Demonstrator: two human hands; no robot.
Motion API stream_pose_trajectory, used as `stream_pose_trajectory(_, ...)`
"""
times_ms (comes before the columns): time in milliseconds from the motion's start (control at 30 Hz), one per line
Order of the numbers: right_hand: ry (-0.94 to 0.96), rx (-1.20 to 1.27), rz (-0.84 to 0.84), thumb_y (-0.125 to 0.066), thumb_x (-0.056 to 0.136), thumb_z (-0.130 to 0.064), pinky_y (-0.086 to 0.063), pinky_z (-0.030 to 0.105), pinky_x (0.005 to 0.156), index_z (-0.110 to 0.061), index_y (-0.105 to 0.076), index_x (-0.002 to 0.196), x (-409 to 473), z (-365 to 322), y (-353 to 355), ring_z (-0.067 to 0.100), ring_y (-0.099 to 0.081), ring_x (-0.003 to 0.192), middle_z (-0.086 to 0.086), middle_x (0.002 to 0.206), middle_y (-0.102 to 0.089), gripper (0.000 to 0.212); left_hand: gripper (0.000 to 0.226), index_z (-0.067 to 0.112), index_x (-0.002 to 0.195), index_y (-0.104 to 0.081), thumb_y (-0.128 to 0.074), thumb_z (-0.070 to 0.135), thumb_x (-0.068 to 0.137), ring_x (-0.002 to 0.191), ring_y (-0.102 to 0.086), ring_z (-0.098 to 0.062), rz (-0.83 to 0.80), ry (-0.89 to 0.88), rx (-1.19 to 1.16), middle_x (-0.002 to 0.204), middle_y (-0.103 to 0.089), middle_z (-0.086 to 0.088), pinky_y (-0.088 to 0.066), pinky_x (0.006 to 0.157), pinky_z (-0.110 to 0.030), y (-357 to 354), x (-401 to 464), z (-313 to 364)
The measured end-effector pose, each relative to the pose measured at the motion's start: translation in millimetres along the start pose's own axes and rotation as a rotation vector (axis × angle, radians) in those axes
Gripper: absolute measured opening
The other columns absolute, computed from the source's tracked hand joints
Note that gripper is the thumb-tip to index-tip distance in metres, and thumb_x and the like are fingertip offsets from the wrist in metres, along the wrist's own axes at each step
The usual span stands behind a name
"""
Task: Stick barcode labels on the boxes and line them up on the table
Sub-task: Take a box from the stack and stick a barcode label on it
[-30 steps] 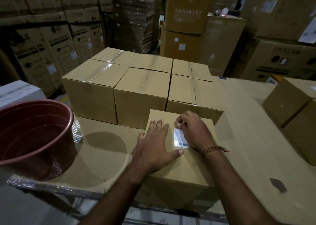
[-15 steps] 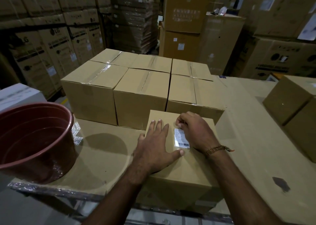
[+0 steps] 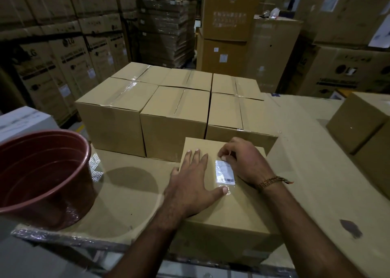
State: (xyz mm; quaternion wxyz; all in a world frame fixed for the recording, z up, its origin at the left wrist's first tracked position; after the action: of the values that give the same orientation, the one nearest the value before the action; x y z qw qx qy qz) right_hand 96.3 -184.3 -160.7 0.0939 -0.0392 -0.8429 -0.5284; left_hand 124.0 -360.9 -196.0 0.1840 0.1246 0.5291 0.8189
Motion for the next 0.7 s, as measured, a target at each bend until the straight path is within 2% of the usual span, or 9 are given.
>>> stream_pose_trajectory(133,-0.008,-0.007,0.013,-0.070,0.097,-0.021,-0.055,0.038,0.077,-0.030,-0.073,0.088,0.2,-1.9,-1.7,0.007,-0.057,0.089,-0.013,0.097,-0.057,0.013,0.111,0.031,0.169,-0.001,-0.049,0.087,0.085,0.160,0.016,-0.010,0.000,0.000,0.001,0.176,0.013,0.009,-0.014,0.127,-0.055,-0.8,0.2,-0.6)
stream_pose_trajectory(367,0.042,-0.066,0.068,-0.058,0.101,-0.014,-0.052,0.041,0.076,-0.029,-0.055,0.088,-6.9,-6.9,-7.6,0.014,-0.051,0.091,-0.012,0.094,-0.051,0.020,0.112,0.031,0.169,-0.001,-0.049,0.087,0.085,0.161,0.015,-0.011,-0.008,0.002,-0.007,0.176,0.014,0.009,-0.012,0.127,-0.054,-0.2,0.9,0.7)
stream_pose_trajectory(500,0.057,-0.051,0.090,-0.058,0.100,-0.013,-0.051,0.043,0.074,-0.031,-0.052,0.088,-9.8,-5.7,-6.3,0.013,-0.049,0.089,-0.014,0.092,-0.052,0.023,0.112,0.031,0.168,-0.002,-0.051,0.086,0.085,0.161,0.014,-0.011,-0.006,0.005,-0.012,0.176,0.012,0.009,-0.014,0.128,-0.055,0.7,0.2,1.5)
stream_pose_trajectory(700,0.055,0.005,0.113,-0.055,0.104,-0.016,-0.052,0.044,0.073,-0.030,-0.054,0.093,-15.2,-5.3,-2.1,0.011,-0.051,0.089,-0.014,0.091,-0.059,0.018,0.112,0.031,0.168,-0.001,-0.052,0.085,0.085,0.161,0.013,-0.012,-0.007,0.006,-0.012,0.176,0.012,0.009,-0.015,0.129,-0.056,0.7,-0.8,2.2)
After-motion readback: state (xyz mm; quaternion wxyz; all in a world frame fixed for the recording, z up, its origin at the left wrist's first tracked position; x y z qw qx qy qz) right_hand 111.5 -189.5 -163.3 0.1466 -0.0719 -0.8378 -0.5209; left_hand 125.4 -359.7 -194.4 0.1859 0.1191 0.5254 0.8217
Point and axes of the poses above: each hand's wrist, its own x-axis towards the middle knuckle, its own y-axis out of the back of the hand, z = x × y, the point moved 6 cm from there along x, towards the middle knuckle
